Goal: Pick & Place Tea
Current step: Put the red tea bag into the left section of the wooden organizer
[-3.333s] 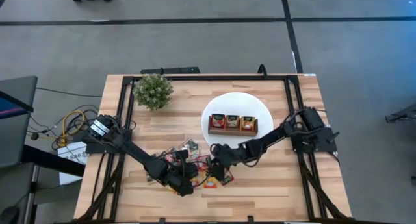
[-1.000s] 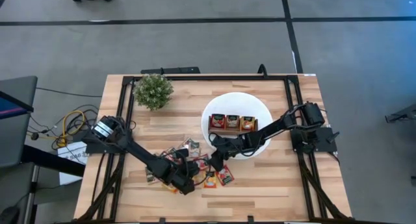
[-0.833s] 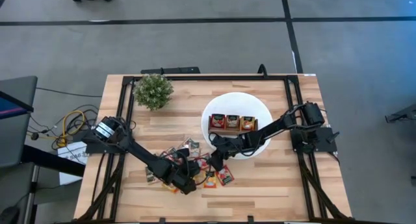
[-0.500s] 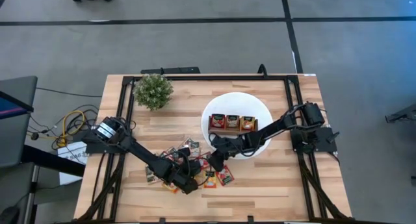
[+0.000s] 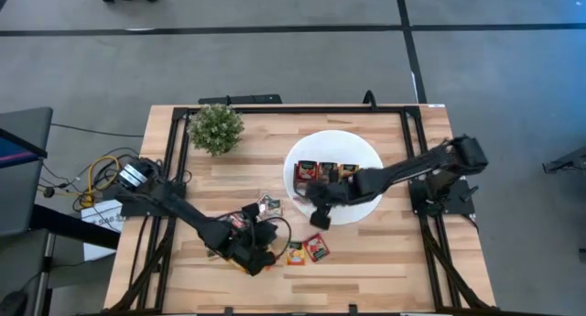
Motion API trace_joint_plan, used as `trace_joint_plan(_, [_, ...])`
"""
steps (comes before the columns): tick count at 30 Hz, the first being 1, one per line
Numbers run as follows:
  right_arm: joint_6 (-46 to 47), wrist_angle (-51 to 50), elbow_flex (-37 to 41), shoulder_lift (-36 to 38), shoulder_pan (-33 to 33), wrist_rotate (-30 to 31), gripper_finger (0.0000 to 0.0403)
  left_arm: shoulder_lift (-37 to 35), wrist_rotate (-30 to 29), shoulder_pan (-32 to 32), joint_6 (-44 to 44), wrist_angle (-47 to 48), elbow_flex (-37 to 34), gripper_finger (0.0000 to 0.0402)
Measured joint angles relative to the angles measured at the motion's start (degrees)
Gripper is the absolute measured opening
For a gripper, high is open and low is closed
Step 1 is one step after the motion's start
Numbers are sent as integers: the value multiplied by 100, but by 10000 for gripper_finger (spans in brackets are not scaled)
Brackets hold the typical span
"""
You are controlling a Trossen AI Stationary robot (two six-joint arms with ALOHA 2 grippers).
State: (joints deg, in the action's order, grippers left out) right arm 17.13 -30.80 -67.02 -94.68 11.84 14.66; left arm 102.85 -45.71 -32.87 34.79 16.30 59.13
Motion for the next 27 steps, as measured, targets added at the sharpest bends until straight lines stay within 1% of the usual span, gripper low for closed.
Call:
trace_joint_plan(2, [-542, -846, -404, 233, -3, 282, 2, -71, -245, -66, 199, 114, 13, 0])
trace_joint_plan(4, [-1028, -1550, -727, 376, -71, 419, 3, -96, -472, -120, 345, 327, 3, 0])
trace_joint_plan(8, [-1736, -2586, -1059, 476, -298, 473, 1, -99, -538, -133, 467, 472, 4, 0])
trace_joint_plan(11, [-1953, -3336, -1074, 456, -484, 453, 1, -99, -557, -131, 565, 543, 4, 0])
trace_joint_plan(16, [-1981, -4375, -1071, 337, -750, 325, 1, -101, -558, -128, 577, 566, 4, 0])
trace_joint_plan(19, [-2019, -4354, -1050, 356, -897, 283, 1, -101, -556, -130, 579, 562, 4, 0])
trace_joint_plan(22, [-2172, -4393, -1039, 349, -1017, 18, 1, -101, -554, -130, 596, 563, 4, 0])
trace_joint_plan(27, [-2416, -4022, -1039, 350, -1058, -104, 0, -101, -555, -130, 622, 563, 4, 0])
